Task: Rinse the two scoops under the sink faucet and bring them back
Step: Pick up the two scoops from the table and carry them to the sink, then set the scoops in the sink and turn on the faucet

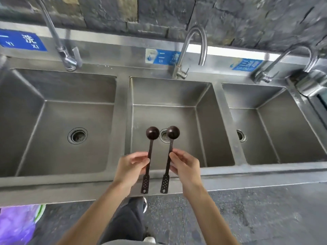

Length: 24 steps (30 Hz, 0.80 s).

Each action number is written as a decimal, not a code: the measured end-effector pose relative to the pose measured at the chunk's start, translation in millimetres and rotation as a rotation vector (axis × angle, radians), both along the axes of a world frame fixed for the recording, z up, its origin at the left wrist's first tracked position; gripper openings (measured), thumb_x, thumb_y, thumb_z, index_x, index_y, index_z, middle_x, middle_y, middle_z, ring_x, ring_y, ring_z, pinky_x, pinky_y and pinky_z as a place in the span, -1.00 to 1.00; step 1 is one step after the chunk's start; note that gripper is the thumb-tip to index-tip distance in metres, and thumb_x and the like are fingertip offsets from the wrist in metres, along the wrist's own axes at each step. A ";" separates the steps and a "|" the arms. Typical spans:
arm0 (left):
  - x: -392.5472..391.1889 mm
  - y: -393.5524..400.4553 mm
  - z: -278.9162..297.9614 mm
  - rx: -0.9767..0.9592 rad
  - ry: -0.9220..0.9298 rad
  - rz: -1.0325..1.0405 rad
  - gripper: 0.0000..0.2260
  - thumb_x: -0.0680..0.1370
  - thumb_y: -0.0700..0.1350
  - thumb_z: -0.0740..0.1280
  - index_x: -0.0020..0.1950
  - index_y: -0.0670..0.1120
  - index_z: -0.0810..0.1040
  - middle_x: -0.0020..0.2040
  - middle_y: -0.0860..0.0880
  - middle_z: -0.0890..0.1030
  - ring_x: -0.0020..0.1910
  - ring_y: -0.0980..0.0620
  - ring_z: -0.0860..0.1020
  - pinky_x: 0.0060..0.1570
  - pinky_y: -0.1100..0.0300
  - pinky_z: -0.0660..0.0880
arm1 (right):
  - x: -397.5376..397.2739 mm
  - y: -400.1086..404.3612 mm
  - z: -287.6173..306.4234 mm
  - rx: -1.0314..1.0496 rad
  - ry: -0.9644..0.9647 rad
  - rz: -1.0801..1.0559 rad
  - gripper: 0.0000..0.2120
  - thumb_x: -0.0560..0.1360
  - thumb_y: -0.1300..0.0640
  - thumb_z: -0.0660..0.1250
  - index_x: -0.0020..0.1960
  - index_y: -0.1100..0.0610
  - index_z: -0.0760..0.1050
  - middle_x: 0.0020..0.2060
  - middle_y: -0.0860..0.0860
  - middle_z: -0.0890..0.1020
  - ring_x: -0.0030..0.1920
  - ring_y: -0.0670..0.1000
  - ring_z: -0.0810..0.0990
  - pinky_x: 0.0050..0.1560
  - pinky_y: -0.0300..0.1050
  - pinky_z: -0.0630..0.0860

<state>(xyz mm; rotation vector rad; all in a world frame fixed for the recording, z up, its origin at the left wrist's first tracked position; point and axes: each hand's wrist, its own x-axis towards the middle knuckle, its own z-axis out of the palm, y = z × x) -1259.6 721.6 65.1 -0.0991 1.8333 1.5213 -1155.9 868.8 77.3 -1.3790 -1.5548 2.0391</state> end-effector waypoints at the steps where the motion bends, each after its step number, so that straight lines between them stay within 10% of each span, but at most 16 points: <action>1: -13.2 9.4 -7.7 -0.013 -0.028 0.015 -0.82 0.51 -0.28 0.45 -0.01 -0.01 0.70 -0.13 0.03 0.76 -0.12 0.07 0.73 -0.17 0.31 0.62 | -15.4 7.1 -3.2 -0.002 -0.024 0.005 -0.87 0.58 0.29 0.44 0.01 0.11 0.73 -0.16 0.06 0.80 -0.10 0.05 0.80 -0.13 -0.16 0.71; 9: -89.2 69.1 -93.0 -0.156 -0.170 0.095 -0.84 0.55 -0.28 0.42 0.02 -0.03 0.70 0.00 -0.04 0.72 0.05 -0.08 0.68 0.05 0.11 0.61 | -102.7 61.0 -64.8 -0.055 -0.199 0.003 -0.86 0.58 0.26 0.45 0.02 0.04 0.70 -0.25 -0.04 0.79 -0.21 -0.09 0.78 -0.26 -0.30 0.65; 24: -95.8 115.8 -248.6 -0.393 -0.306 0.289 -0.82 0.57 -0.33 0.36 0.13 -0.21 0.66 0.06 -0.18 0.70 0.09 -0.15 0.66 0.19 -0.11 0.59 | -138.4 96.7 -277.1 -0.118 -0.551 0.252 -0.87 0.60 0.29 0.38 0.09 0.18 0.68 0.03 0.15 0.75 0.08 0.14 0.75 0.10 0.05 0.71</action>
